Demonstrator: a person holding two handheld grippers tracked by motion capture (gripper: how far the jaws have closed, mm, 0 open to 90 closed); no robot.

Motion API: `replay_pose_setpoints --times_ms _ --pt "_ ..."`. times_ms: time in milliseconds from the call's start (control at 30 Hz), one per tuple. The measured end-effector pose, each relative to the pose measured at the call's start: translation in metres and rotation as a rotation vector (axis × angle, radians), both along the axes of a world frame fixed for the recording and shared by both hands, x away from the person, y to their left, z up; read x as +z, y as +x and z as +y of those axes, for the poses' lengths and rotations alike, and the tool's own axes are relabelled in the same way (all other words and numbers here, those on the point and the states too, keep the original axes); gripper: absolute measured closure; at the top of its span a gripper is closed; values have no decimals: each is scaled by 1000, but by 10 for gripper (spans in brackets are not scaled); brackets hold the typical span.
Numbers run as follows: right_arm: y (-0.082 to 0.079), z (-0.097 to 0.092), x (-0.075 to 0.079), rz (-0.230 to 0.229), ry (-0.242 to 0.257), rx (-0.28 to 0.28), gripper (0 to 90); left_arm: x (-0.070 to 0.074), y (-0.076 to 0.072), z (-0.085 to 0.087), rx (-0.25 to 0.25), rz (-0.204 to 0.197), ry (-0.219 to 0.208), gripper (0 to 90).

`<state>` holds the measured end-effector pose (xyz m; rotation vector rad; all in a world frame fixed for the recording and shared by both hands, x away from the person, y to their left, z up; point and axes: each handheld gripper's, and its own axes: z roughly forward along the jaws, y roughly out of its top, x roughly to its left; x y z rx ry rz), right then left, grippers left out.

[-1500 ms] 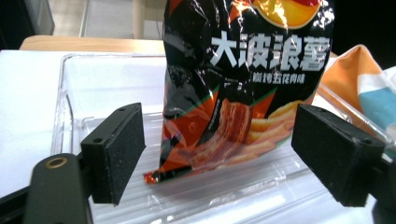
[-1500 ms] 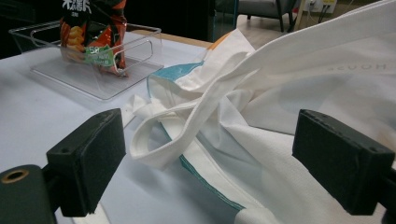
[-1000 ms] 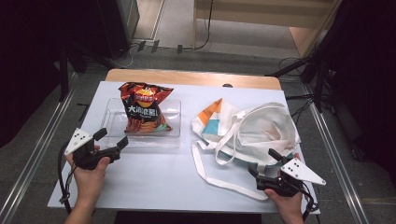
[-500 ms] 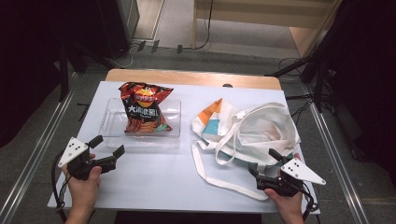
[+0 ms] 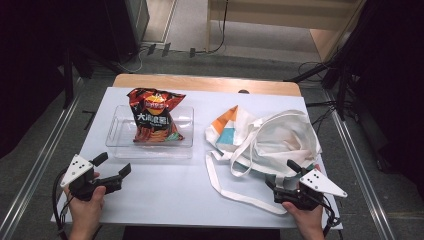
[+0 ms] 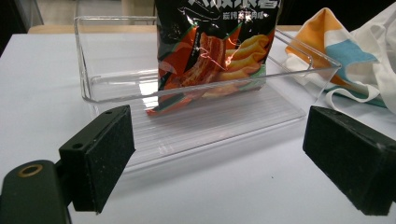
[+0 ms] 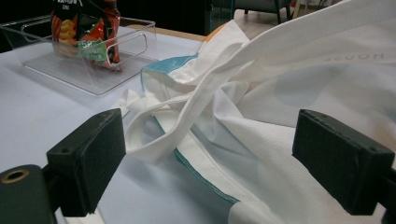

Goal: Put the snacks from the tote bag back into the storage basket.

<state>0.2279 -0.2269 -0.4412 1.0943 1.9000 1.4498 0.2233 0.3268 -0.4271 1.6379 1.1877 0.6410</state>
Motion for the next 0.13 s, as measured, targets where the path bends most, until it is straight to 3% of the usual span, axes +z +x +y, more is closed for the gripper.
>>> replay_pose_setpoints --times_ms 133 --pt "0 -1 -1 2 5 -3 96 -2 2 -1 0 5 0 94"
